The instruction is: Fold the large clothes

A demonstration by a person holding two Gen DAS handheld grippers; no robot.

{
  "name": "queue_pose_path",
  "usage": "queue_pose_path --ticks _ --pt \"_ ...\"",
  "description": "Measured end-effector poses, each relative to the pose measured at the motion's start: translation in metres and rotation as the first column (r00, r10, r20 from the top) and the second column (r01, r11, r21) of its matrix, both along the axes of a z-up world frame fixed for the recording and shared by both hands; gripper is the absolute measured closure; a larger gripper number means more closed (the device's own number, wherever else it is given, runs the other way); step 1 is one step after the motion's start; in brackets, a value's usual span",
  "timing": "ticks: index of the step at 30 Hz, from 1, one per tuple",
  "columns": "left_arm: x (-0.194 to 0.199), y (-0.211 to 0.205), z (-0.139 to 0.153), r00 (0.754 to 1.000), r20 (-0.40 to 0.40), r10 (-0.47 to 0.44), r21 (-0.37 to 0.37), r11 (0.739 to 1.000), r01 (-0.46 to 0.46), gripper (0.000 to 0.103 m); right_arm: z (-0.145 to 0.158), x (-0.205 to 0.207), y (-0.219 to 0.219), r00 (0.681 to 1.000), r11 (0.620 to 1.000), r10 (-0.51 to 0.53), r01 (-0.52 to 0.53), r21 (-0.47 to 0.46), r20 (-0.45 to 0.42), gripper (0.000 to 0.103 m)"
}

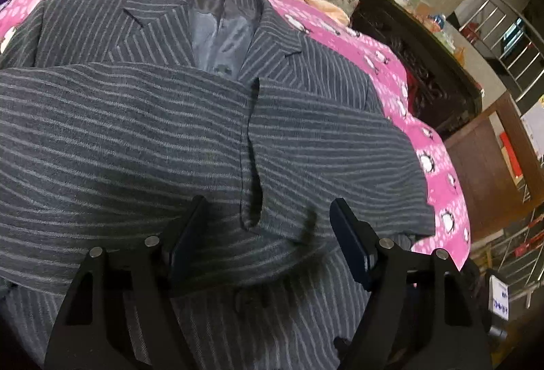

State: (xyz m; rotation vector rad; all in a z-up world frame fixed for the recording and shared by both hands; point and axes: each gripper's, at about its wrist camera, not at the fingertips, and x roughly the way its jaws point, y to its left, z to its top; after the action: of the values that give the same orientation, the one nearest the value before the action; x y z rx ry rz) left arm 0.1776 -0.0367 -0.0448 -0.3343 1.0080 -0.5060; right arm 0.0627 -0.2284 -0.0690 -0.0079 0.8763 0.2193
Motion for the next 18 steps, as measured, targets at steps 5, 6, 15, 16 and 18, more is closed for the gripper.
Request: queue_pose_path --ticks 5,6,15,16,18 --pt "0.022 -0.020 0.006 0.998 -0.013 -0.062 -0.030 0.998 0.062 0.042 -0.001 -0.002 -0.002 1.000 1.000 0.000 0.000 0.007 0.001 0.002" --pt "0.025 -0.024 0.007 0.997 -0.008 -0.071 -0.008 0.997 0.071 0.042 0.000 -0.003 -0.002 1.000 1.000 0.000 0.000 0.009 0.000 0.002" --pt "0.058 -0.053 0.000 0.996 0.056 -0.074 0.166 0.984 0.064 0.043 0.000 -0.004 -0.003 1.000 1.000 0.000 0.000 0.013 0.003 0.002" --pt "0.056 -0.056 0.001 0.994 0.070 -0.082 0.186 0.980 0.068 0.068 0.000 -0.004 -0.004 1.000 1.000 -0.001 0.001 0.013 0.004 0.002" --pt "0.051 -0.057 0.003 0.992 0.089 -0.095 0.233 0.970 0.072 0.095 0.000 -0.005 -0.003 1.000 1.000 -0.001 0.001 0.010 0.005 0.002"
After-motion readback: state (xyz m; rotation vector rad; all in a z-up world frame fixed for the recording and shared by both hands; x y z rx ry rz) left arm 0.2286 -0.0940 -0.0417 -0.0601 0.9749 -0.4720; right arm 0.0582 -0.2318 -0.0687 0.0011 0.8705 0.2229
